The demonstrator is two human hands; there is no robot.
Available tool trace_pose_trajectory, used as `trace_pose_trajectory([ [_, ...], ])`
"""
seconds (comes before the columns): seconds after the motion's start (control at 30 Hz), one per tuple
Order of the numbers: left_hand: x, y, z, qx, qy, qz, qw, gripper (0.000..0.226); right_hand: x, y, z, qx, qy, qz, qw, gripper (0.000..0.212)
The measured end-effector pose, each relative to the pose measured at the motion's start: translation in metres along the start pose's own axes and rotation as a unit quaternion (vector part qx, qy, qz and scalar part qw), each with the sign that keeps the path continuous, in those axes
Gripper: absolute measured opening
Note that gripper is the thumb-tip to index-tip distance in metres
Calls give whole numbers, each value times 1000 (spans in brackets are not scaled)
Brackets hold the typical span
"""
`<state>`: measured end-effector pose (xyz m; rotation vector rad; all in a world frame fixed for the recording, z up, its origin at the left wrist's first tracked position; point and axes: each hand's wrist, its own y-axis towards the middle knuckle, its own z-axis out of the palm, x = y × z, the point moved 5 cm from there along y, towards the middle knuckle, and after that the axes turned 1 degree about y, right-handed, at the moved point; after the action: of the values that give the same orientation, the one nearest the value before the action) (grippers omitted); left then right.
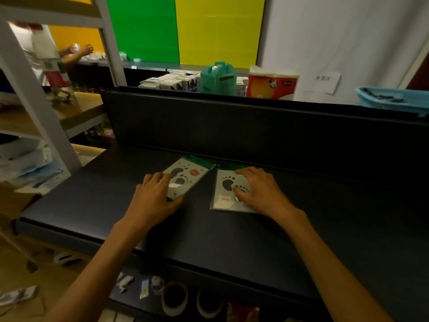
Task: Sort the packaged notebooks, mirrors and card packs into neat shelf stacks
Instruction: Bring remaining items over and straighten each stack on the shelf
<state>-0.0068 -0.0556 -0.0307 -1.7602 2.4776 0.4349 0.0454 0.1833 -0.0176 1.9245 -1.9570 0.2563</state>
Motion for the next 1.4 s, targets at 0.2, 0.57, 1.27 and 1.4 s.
trace_pose_trajectory([
  [0.2,18,37,8,49,-39,19,998,79,4,12,6,-7,-7,69,998,57],
  [0.57,50,59,24,90,-33,111,989,96,22,-7,39,-62,-33,202,977,72],
  [1.27,67,69,14,99,-298,20,949,101,22,-24,38,-178,146,329,916,113],
  [1.4,73,69,9,123,-355,-6,927,82,15,-27,31,-183,218,347,894,90],
])
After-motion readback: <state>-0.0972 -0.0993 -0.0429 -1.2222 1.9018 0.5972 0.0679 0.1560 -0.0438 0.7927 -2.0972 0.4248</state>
